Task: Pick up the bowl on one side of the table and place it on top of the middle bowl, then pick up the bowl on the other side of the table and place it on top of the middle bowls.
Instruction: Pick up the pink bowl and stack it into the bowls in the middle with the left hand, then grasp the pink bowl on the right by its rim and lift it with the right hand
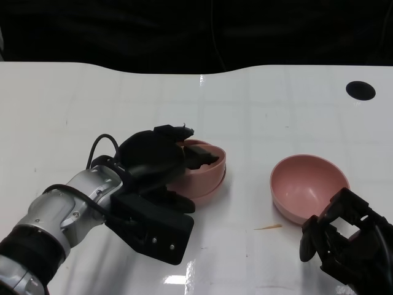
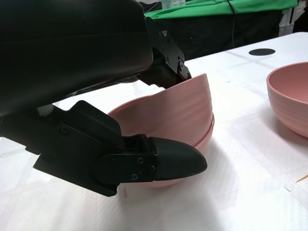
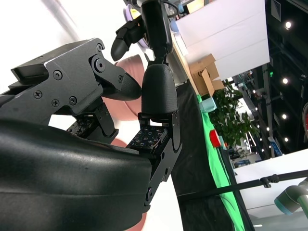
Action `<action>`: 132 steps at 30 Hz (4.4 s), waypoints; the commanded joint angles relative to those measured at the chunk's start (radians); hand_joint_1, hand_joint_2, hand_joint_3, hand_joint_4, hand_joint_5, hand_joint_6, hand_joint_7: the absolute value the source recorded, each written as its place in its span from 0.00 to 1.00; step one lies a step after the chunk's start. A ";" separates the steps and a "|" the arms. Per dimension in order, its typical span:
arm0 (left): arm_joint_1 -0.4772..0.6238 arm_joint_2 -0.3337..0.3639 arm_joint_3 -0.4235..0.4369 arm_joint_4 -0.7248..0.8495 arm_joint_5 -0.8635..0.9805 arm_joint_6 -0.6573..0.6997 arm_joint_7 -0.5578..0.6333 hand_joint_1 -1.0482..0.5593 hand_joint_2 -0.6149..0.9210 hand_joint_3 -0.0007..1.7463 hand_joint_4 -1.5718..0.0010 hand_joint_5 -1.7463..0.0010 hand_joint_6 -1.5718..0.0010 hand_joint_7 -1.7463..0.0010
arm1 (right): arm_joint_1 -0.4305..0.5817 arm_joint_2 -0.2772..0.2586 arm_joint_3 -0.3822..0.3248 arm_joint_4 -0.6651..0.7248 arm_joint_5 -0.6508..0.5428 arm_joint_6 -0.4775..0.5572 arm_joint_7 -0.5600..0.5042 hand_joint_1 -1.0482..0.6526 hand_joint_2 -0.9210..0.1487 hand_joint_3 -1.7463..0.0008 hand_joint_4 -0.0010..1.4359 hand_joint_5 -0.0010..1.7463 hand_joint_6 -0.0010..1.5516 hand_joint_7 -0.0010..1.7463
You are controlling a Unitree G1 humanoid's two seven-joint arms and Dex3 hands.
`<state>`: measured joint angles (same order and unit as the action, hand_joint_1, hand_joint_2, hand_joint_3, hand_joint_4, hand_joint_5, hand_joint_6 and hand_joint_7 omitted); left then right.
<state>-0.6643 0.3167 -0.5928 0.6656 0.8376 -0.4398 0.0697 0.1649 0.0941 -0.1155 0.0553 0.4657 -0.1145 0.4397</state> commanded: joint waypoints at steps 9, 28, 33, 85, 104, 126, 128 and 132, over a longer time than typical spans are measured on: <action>0.036 0.015 -0.012 -0.011 0.029 0.013 0.029 0.10 1.00 0.33 0.91 1.00 0.73 0.99 | -0.009 -0.016 -0.021 0.011 0.019 0.009 0.018 0.58 0.29 0.45 0.61 0.99 0.53 0.79; 0.050 -0.011 -0.062 0.048 0.070 0.058 0.103 0.09 1.00 0.37 1.00 1.00 0.84 1.00 | -0.008 -0.017 -0.026 0.017 0.019 -0.004 0.029 0.58 0.28 0.45 0.59 0.99 0.50 0.81; 0.047 0.002 -0.056 0.017 0.061 0.050 0.092 0.09 1.00 0.37 1.00 1.00 0.84 1.00 | -0.008 -0.014 -0.030 0.018 0.021 -0.002 0.028 0.58 0.29 0.44 0.60 0.99 0.51 0.80; 0.798 0.001 0.832 -0.849 -1.705 1.116 -0.510 0.65 0.88 0.86 0.40 0.00 0.49 0.00 | -0.066 -0.054 -0.090 0.214 -0.281 -0.561 -0.066 0.57 0.17 0.56 0.63 0.89 0.51 0.77; 0.763 0.003 0.838 -0.802 -1.658 1.126 -0.562 0.66 0.88 0.88 0.35 0.00 0.46 0.00 | -0.066 -0.290 -0.121 -0.064 -1.378 -0.692 -0.547 0.21 0.00 0.83 0.36 0.04 0.36 0.00; 0.779 -0.036 0.843 -0.846 -1.583 1.107 -0.507 0.67 0.96 0.77 0.43 0.00 0.53 0.00 | -0.268 -0.477 0.317 0.160 -1.503 -0.237 -0.637 0.13 0.00 0.95 0.34 0.01 0.31 0.01; 0.781 -0.045 0.846 -0.852 -1.578 1.102 -0.502 0.67 0.97 0.78 0.43 0.00 0.53 0.00 | -0.295 -0.485 0.342 0.200 -1.500 -0.227 -0.660 0.14 0.00 0.94 0.35 0.01 0.32 0.01; 0.787 -0.053 0.846 -0.854 -1.565 1.085 -0.502 0.67 0.97 0.78 0.43 0.00 0.53 0.00 | -0.344 -0.498 0.383 0.271 -1.493 -0.212 -0.705 0.14 0.00 0.94 0.36 0.01 0.33 0.01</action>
<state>0.1123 0.2609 0.2437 -0.1782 -0.7399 0.6572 -0.4429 -0.1606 -0.3760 0.2575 0.3027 -1.0380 -0.3343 -0.2429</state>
